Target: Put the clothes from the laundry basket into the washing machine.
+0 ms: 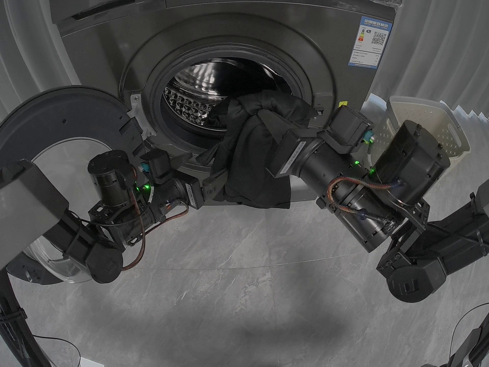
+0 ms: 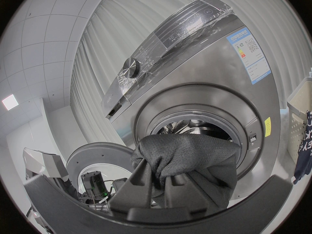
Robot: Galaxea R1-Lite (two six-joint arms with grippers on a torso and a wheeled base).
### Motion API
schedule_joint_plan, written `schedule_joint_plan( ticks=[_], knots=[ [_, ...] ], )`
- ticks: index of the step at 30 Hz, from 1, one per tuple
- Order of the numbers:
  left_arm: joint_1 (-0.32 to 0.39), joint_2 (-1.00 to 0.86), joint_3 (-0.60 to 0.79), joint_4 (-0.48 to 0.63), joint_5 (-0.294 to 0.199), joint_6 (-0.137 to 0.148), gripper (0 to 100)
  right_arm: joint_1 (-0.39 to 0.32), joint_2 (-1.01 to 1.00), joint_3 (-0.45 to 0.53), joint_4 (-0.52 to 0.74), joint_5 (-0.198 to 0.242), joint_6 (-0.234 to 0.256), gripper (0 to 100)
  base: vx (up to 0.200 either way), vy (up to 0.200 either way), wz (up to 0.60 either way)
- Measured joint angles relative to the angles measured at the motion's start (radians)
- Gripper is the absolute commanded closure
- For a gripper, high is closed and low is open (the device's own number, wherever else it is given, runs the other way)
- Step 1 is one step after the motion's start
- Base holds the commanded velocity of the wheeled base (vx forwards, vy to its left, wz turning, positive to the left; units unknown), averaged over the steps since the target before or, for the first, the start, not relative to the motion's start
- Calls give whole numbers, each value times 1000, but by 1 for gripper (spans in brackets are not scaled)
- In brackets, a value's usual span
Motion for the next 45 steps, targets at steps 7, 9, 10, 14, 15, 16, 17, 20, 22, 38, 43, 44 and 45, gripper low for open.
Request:
schedule_joint_plan(
  ticks=[7, 9, 10, 14, 15, 16, 17, 20, 22, 38, 43, 44, 45],
  knots=[
    [-27, 13, 6, -20, -15, 0, 0, 1, 1, 1, -2, -2, 0, 100, 0, 0, 0],
    [-30, 17, -2, -21, -17, 0, 0, 7, 1, 3, -2, -3, 0, 100, 0, 0, 0],
    [-32, 20, -7, -22, -17, 0, 0, 9, 1, 3, -2, -3, 0, 100, 0, 0, 0],
    [-35, 36, -33, -31, -12, 0, 100, 12, 1, 6, -2, -4, 0, 100, 0, 0, 0],
    [-35, 39, -39, -39, -9, -1, 100, 14, 1, 7, -2, -4, 0, 100, 0, 0, 0],
    [-36, 44, -46, -48, -6, -1, 100, 14, 1, 8, -2, -4, 0, 100, 0, 0, 0],
    [-36, 49, -51, -55, -5, -2, 100, 14, 1, 9, -3, -5, 0, 100, 0, 0, 0],
    [-36, 62, -67, -77, 0, -14, 100, 17, 1, 11, -2, -5, 1, 100, 0, 0, 0],
    [-36, 68, -73, -94, 4, -25, 100, 17, 1, 15, -3, -5, 1, 100, 0, 0, 0],
    [-56, -54, 123, -190, 6, -48, 100, -5, 26, 68, -60, 2, 4, 0, 0, 0, 0],
    [-83, -140, 205, -221, 9, -50, 100, -13, 71, 98, -102, 2, -1, 0, 0, 0, 0],
    [-87, -151, 207, -222, 11, -50, 100, -14, 79, 109, -103, 1, -4, 0, 0, 0, 0],
    [-90, -161, 207, -223, 14, -50, 100, -17, 88, 118, -103, 1, -8, 0, 0, 0, 0]
  ],
)
